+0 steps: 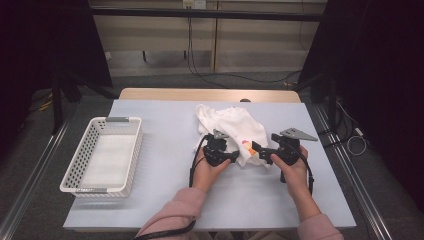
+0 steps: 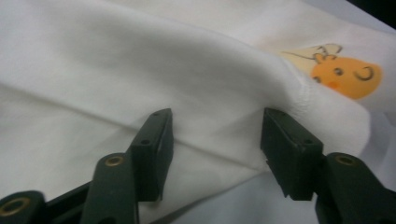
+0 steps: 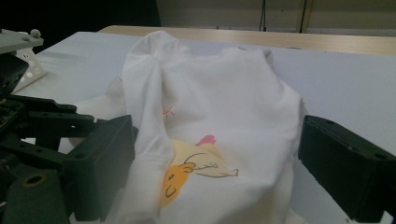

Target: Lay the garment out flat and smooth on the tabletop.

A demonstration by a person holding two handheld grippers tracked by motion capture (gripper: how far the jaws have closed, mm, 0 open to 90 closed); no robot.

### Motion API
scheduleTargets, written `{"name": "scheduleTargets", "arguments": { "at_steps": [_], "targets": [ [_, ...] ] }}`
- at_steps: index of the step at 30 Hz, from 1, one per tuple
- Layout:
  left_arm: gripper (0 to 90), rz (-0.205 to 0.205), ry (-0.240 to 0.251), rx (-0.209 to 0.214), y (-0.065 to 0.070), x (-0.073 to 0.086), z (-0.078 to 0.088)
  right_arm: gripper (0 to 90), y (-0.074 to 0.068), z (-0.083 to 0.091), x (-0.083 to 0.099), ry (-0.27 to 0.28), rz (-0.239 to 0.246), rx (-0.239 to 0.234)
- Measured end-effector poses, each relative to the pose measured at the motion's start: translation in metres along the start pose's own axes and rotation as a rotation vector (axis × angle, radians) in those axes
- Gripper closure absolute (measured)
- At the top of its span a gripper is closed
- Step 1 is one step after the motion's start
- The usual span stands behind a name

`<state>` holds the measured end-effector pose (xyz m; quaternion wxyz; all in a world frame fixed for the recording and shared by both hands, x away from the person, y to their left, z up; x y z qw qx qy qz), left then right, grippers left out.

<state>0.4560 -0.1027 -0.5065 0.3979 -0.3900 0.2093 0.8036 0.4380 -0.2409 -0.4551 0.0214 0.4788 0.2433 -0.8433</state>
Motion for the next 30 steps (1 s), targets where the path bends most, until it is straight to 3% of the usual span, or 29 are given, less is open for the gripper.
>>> {"name": "scheduleTargets", "arguments": {
  "at_steps": [1, 3, 5, 7, 8, 9, 10, 11, 13, 19, 24, 25, 26, 30],
  "targets": [
    [50.0, -0.004, -0.001, 0.006, 0.002, 0.000, -0.002, 10.5, 0.000, 0.000, 0.000, 0.000, 0.001, -0.001],
    [57.5, -0.008, -0.022, -0.020, 0.003, -0.001, -0.004, 10.5, 0.000, 0.001, -0.001, 0.002, 0.005, -0.007],
    [69.8, -0.049, -0.041, -0.046, 0.000, -0.001, -0.003, 10.6, 0.000, 0.001, 0.000, 0.001, 0.006, -0.007],
    [83.6, -0.025, -0.056, -0.020, -0.001, 0.000, -0.002, 10.5, 0.000, 0.001, -0.001, 0.001, 0.005, -0.008],
    [87.5, 0.011, -0.054, -0.015, 0.000, 0.000, -0.003, 10.5, 0.000, 0.001, -0.001, 0.002, 0.005, -0.010],
    [88.6, 0.020, -0.053, -0.010, 0.000, 0.000, -0.002, 10.5, 0.000, 0.001, -0.001, 0.006, 0.005, -0.007],
    [89.3, 0.021, -0.049, 0.023, 0.000, -0.001, -0.001, 10.5, 0.001, 0.002, -0.002, 0.008, 0.001, 0.000],
    [89.6, 0.030, -0.053, 0.007, -0.001, -0.001, 0.001, 10.5, 0.001, 0.002, -0.002, 0.008, 0.002, -0.006],
    [89.8, 0.046, -0.037, 0.032, -0.004, -0.004, 0.009, 10.5, 0.002, 0.002, -0.002, 0.007, 0.001, -0.003],
    [89.9, 0.053, -0.022, 0.088, -0.016, -0.010, 0.049, 10.3, 0.003, 0.003, -0.002, 0.005, -0.002, -0.004],
    [89.9, 0.091, -0.050, 0.086, -0.047, 0.000, 0.086, 10.3, 0.002, 0.002, -0.002, 0.008, 0.001, -0.003],
    [89.9, 0.112, -0.061, 0.073, -0.052, 0.004, 0.093, 10.3, 0.001, 0.002, -0.002, 0.007, 0.002, -0.004],
    [89.9, 0.097, -0.076, 0.062, -0.060, 0.009, 0.099, 10.3, 0.001, 0.002, -0.001, 0.005, 0.002, -0.006],
    [90.0, 0.133, -0.102, 0.004, -0.087, 0.026, 0.116, 10.3, 0.001, 0.000, -0.001, 0.002, 0.003, 0.000]
  ]
}}
Point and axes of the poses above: each handheld gripper's, and its own axes: z roughly backward along the jaws, x roughly out of its underside, y roughly to its right, the point moved 8 cm from there along -z, roughly forward along the jaws, and after that the axes turned 14 degrees about -z, right-handed, at the moved point
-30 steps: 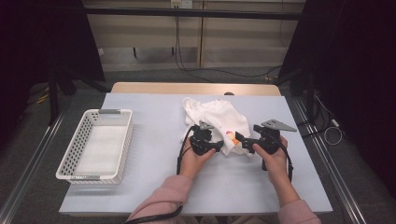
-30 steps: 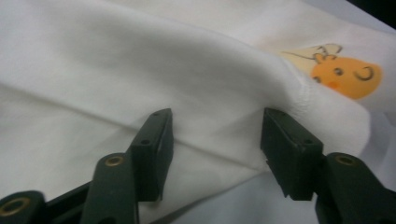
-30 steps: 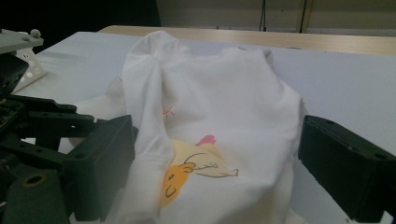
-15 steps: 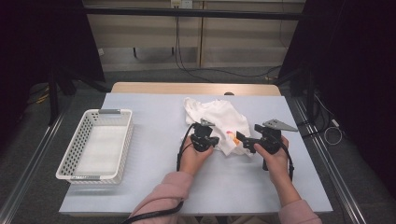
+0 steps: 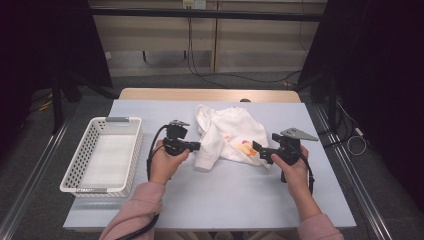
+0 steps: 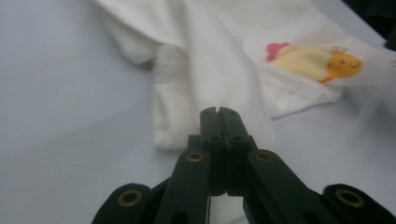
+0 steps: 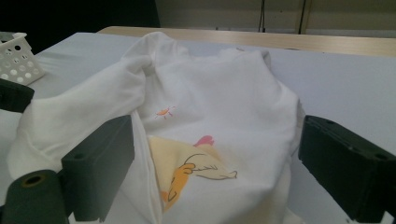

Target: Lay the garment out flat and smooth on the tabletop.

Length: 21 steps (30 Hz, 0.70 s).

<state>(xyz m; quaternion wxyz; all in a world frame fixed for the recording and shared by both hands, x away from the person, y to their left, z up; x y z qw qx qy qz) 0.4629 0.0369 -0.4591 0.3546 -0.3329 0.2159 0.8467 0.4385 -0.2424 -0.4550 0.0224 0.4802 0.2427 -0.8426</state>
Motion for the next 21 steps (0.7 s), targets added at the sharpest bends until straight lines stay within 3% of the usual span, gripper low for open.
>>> {"name": "scheduleTargets", "arguments": {
  "at_steps": [4, 5, 8, 16, 18, 19, 21],
  "targets": [
    [90.0, 0.050, -0.013, -0.059, -0.025, 0.012, 0.011, 10.4, -0.002, -0.002, 0.001, -0.004, 0.005, -0.005],
    [89.9, 0.051, -0.019, -0.091, -0.031, 0.014, 0.013, 10.4, -0.002, -0.002, 0.001, -0.007, 0.005, -0.008],
    [89.9, 0.077, -0.035, -0.135, -0.042, 0.022, 0.017, 10.4, -0.002, -0.004, 0.001, -0.006, 0.006, -0.008],
    [89.9, 0.080, 0.012, -0.185, -0.051, 0.017, 0.038, 10.4, -0.006, -0.006, 0.001, -0.009, 0.013, -0.018],
    [89.7, 0.066, 0.001, -0.209, -0.053, 0.018, 0.040, 10.4, -0.007, -0.007, 0.001, -0.009, 0.015, -0.017],
    [87.9, 0.052, 0.000, -0.218, -0.054, 0.019, 0.039, 10.4, -0.008, -0.007, 0.001, -0.009, 0.014, -0.019],
    [75.1, 0.058, -0.011, -0.216, -0.053, 0.023, 0.037, 10.4, -0.008, -0.007, 0.000, -0.008, 0.014, -0.019]
  ]
}}
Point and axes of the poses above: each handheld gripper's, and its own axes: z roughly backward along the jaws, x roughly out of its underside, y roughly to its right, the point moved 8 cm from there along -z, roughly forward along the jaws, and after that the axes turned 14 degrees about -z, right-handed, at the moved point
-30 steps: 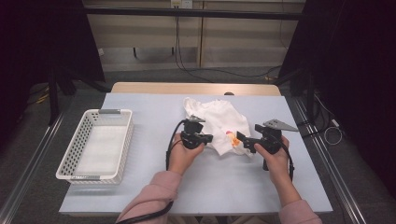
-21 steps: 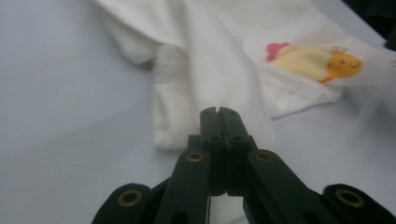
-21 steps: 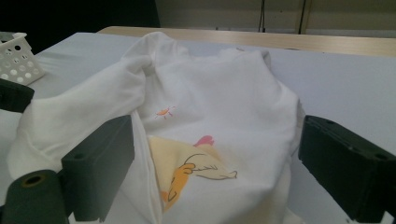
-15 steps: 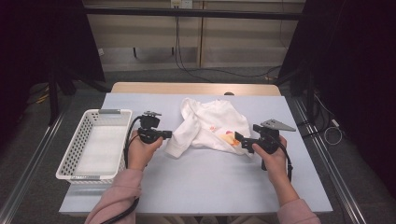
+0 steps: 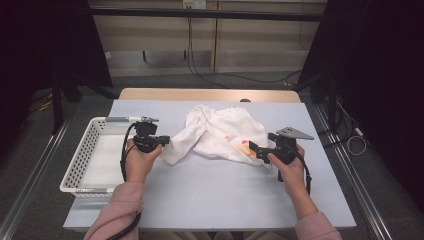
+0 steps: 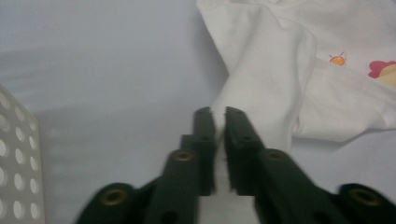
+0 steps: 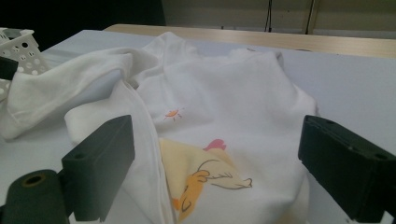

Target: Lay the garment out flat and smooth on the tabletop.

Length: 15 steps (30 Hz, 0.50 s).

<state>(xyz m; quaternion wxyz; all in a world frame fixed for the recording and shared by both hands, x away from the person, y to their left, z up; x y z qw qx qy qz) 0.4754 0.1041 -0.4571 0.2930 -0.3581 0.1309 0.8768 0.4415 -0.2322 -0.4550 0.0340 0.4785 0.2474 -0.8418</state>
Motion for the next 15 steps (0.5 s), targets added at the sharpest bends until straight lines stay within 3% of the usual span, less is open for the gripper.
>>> {"name": "scheduleTargets", "arguments": {
  "at_steps": [1, 3, 5, 6, 8, 11, 14, 15],
  "targets": [
    [68.0, 0.013, 0.011, 0.000, 0.001, 0.001, -0.001, 10.4, 0.000, 0.000, 0.000, -0.002, 0.000, -0.003],
    [49.0, 0.009, 0.011, -0.042, 0.000, 0.004, -0.004, 10.5, -0.001, 0.000, 0.000, -0.001, 0.001, -0.002],
    [46.7, 0.036, 0.034, -0.052, 0.003, 0.005, -0.006, 10.4, -0.001, 0.000, 0.001, -0.004, -0.001, -0.003],
    [44.8, 0.009, 0.010, -0.049, 0.004, 0.008, -0.005, 10.5, -0.001, 0.000, 0.001, -0.003, 0.001, -0.001],
    [46.4, 0.001, -0.005, -0.056, 0.006, 0.012, -0.007, 10.4, -0.002, 0.000, 0.000, -0.003, 0.004, -0.004],
    [52.5, -0.004, -0.027, -0.085, 0.006, 0.019, -0.013, 10.4, -0.002, 0.000, 0.000, 0.000, 0.005, 0.001],
    [49.4, -0.030, -0.039, -0.139, 0.003, 0.025, -0.020, 10.4, -0.003, 0.000, 0.000, 0.000, 0.006, -0.003],
    [51.7, -0.040, -0.064, -0.140, 0.003, 0.029, -0.023, 10.4, -0.003, 0.000, 0.000, 0.001, 0.010, -0.005]
  ]
}}
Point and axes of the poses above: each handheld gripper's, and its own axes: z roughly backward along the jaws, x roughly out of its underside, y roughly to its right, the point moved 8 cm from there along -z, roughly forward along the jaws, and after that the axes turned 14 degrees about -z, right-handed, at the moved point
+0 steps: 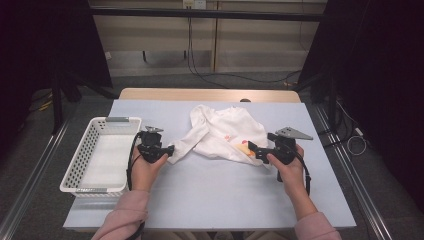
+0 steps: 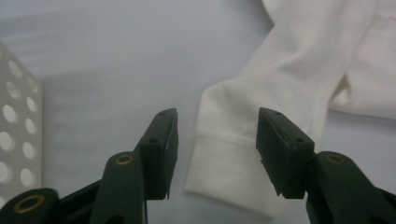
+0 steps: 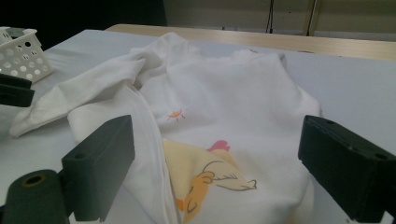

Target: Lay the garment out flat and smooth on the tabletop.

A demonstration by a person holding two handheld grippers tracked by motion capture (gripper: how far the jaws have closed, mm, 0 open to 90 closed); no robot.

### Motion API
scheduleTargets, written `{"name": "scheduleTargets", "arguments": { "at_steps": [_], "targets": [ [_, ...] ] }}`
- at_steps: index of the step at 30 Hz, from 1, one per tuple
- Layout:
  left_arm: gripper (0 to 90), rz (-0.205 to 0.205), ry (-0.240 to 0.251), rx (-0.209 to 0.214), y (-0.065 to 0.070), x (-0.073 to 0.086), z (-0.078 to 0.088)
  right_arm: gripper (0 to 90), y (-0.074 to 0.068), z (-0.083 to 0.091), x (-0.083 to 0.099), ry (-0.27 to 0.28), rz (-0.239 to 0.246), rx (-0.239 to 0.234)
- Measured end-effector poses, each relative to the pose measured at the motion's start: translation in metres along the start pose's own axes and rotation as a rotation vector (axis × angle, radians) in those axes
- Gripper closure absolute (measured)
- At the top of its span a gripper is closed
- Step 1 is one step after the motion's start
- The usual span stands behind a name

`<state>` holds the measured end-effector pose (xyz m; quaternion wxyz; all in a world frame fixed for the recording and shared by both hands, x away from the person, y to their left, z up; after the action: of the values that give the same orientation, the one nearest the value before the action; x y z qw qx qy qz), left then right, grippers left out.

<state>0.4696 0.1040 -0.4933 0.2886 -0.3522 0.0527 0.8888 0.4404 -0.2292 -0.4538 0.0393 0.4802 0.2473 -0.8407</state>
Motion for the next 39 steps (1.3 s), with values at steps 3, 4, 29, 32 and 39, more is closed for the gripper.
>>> {"name": "scheduleTargets", "arguments": {
  "at_steps": [3, 4, 29, 32, 39],
  "targets": [
    [54.4, 0.017, -0.018, 0.016, 0.003, 0.007, -0.007, 10.4, -0.001, 0.000, 0.000, 0.000, 0.001, -0.004],
    [54.8, 0.023, -0.027, 0.011, 0.004, 0.009, -0.009, 10.4, -0.001, 0.001, 0.000, -0.001, 0.001, -0.004],
    [85.8, 0.125, 0.045, 0.102, -0.016, -0.045, 0.055, 9.7, 0.001, 0.005, -0.004, 0.024, -0.012, -0.007],
    [85.8, 0.125, 0.066, 0.096, -0.025, -0.054, 0.065, 9.7, 0.001, 0.006, -0.004, 0.021, -0.018, -0.011],
    [85.7, 0.118, 0.081, 0.077, -0.039, -0.062, 0.076, 9.7, 0.002, 0.006, -0.005, 0.029, -0.016, -0.008]
  ]
}}
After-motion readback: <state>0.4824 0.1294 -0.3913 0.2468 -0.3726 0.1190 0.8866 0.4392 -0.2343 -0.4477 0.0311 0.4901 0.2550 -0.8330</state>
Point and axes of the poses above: each handheld gripper's, and its own axes: z roughly backward along the jaws, x roughly out of its underside, y roughly to its right, the point moved 8 cm from there along -z, roughly forward along the jaws, and after that the axes turned 14 degrees about -z, right-handed, at the moved point
